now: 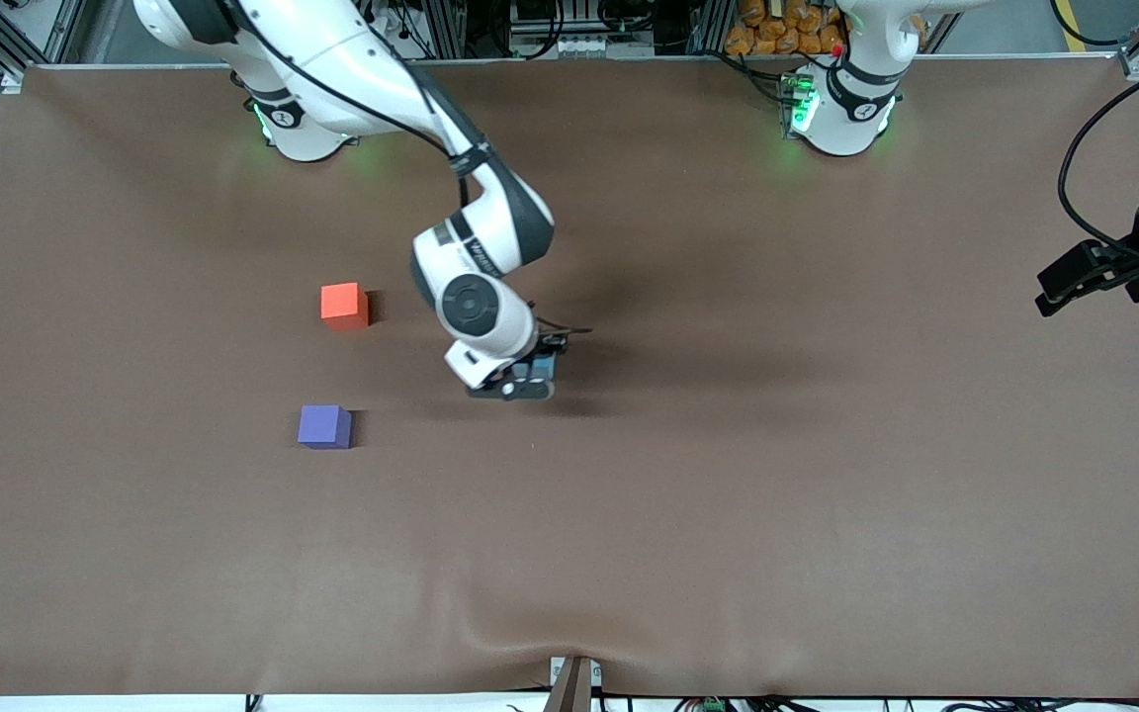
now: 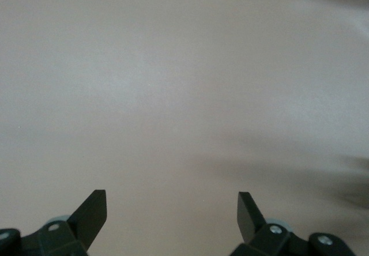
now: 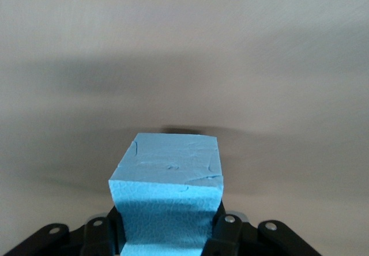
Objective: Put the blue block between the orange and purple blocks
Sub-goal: 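Carry the blue cube with the right gripper between orange and purple cubes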
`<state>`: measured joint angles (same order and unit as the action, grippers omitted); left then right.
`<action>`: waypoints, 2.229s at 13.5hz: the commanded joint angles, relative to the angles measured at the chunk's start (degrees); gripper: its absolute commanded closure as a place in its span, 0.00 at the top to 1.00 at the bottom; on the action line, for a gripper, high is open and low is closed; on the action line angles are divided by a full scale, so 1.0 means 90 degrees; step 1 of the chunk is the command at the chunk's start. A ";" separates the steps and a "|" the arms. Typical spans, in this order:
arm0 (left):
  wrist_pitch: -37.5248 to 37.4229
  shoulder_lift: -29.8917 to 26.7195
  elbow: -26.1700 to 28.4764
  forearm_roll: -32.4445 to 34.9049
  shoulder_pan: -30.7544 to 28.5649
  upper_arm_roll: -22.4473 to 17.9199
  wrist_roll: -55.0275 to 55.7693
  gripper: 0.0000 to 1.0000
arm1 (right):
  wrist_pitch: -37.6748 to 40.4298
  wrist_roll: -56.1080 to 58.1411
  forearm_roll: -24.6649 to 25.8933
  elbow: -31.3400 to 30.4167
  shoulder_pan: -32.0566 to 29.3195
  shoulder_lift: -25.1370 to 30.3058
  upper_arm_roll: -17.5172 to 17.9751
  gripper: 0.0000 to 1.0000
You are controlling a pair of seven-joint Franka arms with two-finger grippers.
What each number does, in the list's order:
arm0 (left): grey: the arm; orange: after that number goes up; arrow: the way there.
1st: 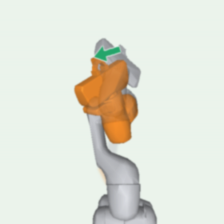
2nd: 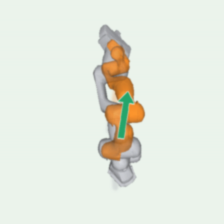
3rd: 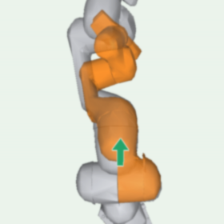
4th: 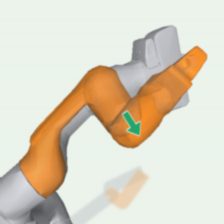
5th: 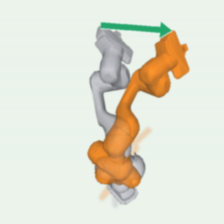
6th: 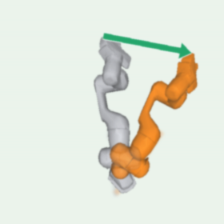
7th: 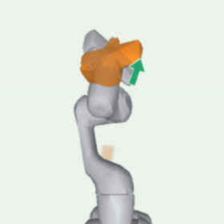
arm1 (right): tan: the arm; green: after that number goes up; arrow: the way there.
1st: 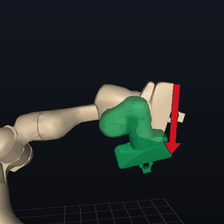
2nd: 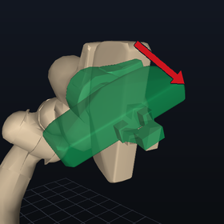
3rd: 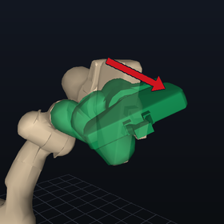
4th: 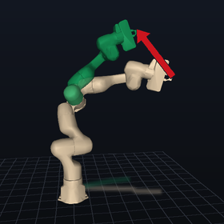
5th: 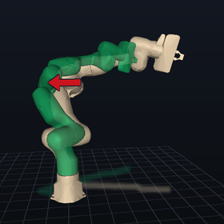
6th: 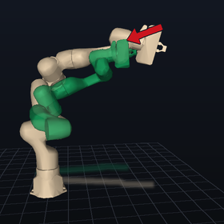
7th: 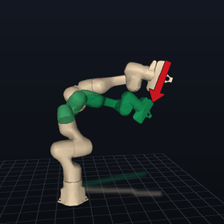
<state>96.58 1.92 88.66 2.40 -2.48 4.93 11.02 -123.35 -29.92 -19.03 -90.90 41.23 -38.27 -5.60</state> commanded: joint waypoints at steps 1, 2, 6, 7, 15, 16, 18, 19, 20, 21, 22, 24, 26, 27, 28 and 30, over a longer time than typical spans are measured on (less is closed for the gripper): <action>-0.0067 -0.0106 0.0002 -0.0091 -0.0086 0.0029 -0.0140 1.00 | 0.0588 0.0003 0.0083 -0.0047 -0.0545 0.0638 -0.0246 0.26; -0.0086 -0.0106 0.0031 -0.0091 -0.0086 0.0029 -0.0131 1.00 | 0.0697 0.0265 0.0073 -0.0046 -0.0838 0.0794 -0.0237 0.26; -0.0204 -0.0028 -0.0008 -0.0101 -0.0105 0.0029 -0.0150 1.00 | 0.1663 0.2052 0.0122 -0.0085 -0.1777 0.1312 -0.0266 0.26; -0.0204 -0.0038 -0.0008 -0.0101 -0.0115 0.0029 -0.0160 1.00 | 0.1848 0.2229 0.0161 -0.0114 -0.1904 0.1313 -0.0295 0.26; -0.0262 -0.0077 -0.0125 -0.0091 -0.0203 0.0009 -0.0131 1.00 | 0.1333 0.3596 0.0864 -0.1216 -0.2608 0.1147 -0.0325 0.29; -0.0407 -0.0077 -0.0125 -0.0101 -0.0203 0.0009 -0.0140 1.00 | 0.1332 0.3752 0.0864 -0.1373 -0.2628 0.1176 -0.0315 0.29; -0.0594 -0.0077 -0.0144 -0.0091 -0.0213 0.0009 -0.0140 1.00 | 0.1332 0.3783 0.0854 -0.1646 -0.2638 0.1225 -0.0315 0.29; -0.0594 -0.0077 -0.0173 -0.0072 -0.0203 0.0009 -0.0131 1.00 | 0.1332 0.3783 0.0845 -0.1715 -0.2628 0.1254 -0.0305 0.29; -0.0604 -0.0077 -0.0222 -0.0072 -0.0203 0.0009 -0.0131 1.00 | 0.1332 0.3774 0.0845 -0.1764 -0.2628 0.1264 -0.0315 0.29; -0.0604 -0.0086 -0.0223 -0.0081 -0.0203 0.0019 -0.0131 1.00 | 0.1313 0.3783 0.0845 -0.1832 -0.2647 0.1245 -0.0315 0.29; -0.0614 -0.0087 -0.0223 -0.0072 -0.0203 0.0009 -0.0131 1.00 | 0.1226 0.3783 0.0845 -0.1891 -0.2667 0.1216 -0.0315 0.29; -0.0663 -0.0087 -0.0213 -0.0072 -0.0203 0.0009 -0.0131 1.00 | 0.0681 0.3783 0.0845 -0.2222 -0.2697 0.1205 -0.0305 0.29; -0.0663 -0.0077 -0.0213 -0.0052 -0.0203 0.0019 -0.0150 1.00 | 0.0502 0.3774 0.0796 -0.2351 -0.2687 0.1186 -0.0305 0.29; -0.0663 -0.0077 -0.0222 -0.0042 -0.0193 0.0019 -0.0150 1.00 | 0.0493 0.3774 0.0776 -0.2351 -0.2706 0.1157 -0.0305 0.30; -0.0663 -0.0067 -0.0223 -0.0033 -0.0193 0.0019 -0.0150 1.00 | 0.0502 0.3735 0.0747 -0.2341 -0.2716 0.1118 -0.0305 0.42; -0.0663 -0.0077 -0.0223 -0.0062 -0.0193 0.0019 -0.0150 1.00 | 0.0531 0.3676 0.0747 -0.2331 -0.2716 0.1127 -0.0305 1.00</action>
<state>91.78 1.86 87.04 2.40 -3.80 4.87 10.92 -118.05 3.11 -12.05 -110.98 18.15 -28.96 -9.30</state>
